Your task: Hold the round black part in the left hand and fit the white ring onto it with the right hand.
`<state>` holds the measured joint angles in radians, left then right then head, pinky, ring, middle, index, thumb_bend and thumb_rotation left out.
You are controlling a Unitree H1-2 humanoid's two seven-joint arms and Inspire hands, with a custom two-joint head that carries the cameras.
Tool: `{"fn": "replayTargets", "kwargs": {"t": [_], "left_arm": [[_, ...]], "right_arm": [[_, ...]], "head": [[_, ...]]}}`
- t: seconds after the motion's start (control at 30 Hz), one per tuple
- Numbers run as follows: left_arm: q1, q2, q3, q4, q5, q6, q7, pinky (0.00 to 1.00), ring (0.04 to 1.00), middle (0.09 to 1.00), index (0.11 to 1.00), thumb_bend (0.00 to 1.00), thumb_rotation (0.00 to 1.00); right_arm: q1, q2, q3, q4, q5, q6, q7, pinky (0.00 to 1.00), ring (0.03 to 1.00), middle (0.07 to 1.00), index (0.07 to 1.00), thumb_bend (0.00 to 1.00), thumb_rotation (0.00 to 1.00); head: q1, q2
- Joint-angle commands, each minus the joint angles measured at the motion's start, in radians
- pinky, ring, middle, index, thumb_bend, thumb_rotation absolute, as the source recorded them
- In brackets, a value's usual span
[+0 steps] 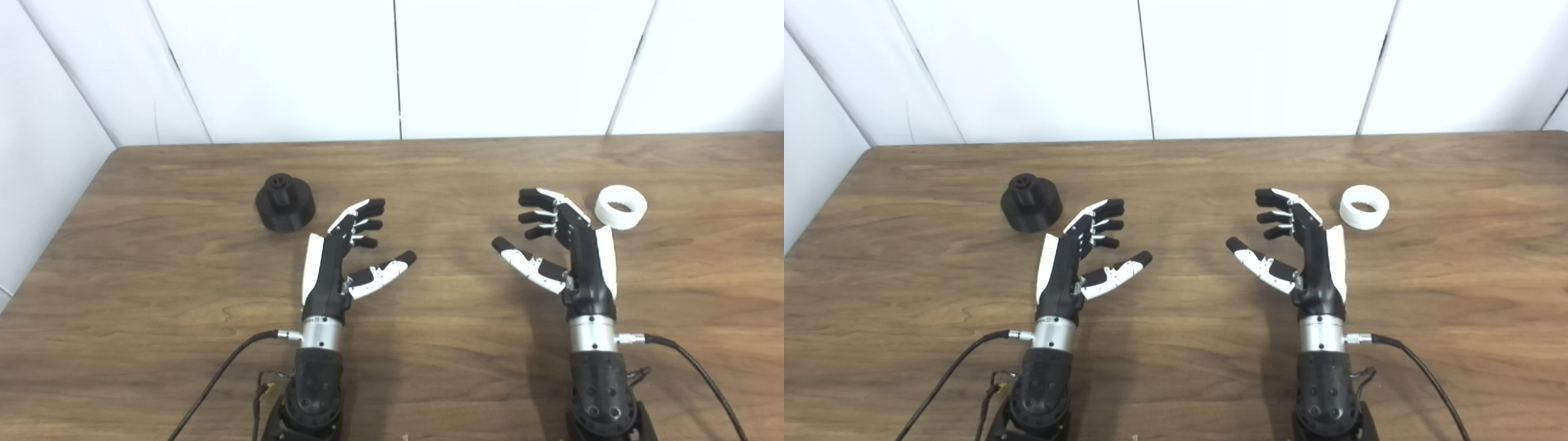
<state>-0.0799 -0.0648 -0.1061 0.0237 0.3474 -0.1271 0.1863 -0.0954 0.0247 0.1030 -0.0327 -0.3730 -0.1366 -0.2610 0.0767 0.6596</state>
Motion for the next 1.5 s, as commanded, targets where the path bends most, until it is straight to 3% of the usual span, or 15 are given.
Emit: {"fn": "replayTargets", "kwargs": {"t": [0.0,0.37,0.47,0.6,0.8,1.23,1.47], "left_arm": [[-0.013,0.004,0.001,-0.018,-0.002,-0.019,0.002,0.61,0.728,0.777,0.747,0.73,0.14],[-0.012,0.003,-0.001,-0.027,-0.001,-0.003,-0.003,0.62,0.732,0.778,0.746,0.73,0.15],[-0.012,-0.001,-0.003,-0.024,-0.004,-0.006,-0.002,0.62,0.729,0.778,0.746,0.74,0.15],[-0.016,-0.013,-0.016,-0.005,0.018,-0.011,0.010,0.60,0.727,0.778,0.743,0.75,0.18],[-0.025,-0.032,-0.034,0.027,0.062,-0.015,0.043,0.61,0.728,0.780,0.742,0.74,0.19],[-0.030,-0.033,-0.034,0.031,0.076,-0.010,0.050,0.64,0.741,0.786,0.752,0.73,0.20],[-0.040,0.009,-0.038,0.006,0.152,-0.020,0.073,0.65,0.741,0.792,0.746,0.73,0.20]], "right_arm": [[0.019,0.006,0.002,0.003,-0.010,-0.019,-0.002,0.51,0.623,0.701,0.690,0.67,0.13],[0.018,0.003,0.001,0.007,-0.004,-0.027,0.004,0.51,0.613,0.699,0.693,0.67,0.13],[0.019,-0.001,-0.001,0.009,-0.001,-0.030,0.007,0.52,0.620,0.702,0.694,0.67,0.13],[0.020,-0.021,-0.011,0.019,0.015,-0.049,0.013,0.50,0.612,0.702,0.702,0.66,0.15],[0.018,-0.049,-0.032,0.048,0.045,-0.068,0.016,0.51,0.614,0.694,0.690,0.68,0.13],[0.011,-0.066,-0.034,0.071,0.037,-0.096,0.014,0.48,0.591,0.682,0.688,0.68,0.15],[0.008,-0.065,-0.032,0.078,0.032,-0.101,0.012,0.48,0.590,0.682,0.684,0.68,0.15]], "head": [[0.000,0.003],[0.001,0.005],[0.040,-0.004],[0.152,-0.029],[0.221,-0.052],[0.226,-0.054],[0.227,-0.056]]}}
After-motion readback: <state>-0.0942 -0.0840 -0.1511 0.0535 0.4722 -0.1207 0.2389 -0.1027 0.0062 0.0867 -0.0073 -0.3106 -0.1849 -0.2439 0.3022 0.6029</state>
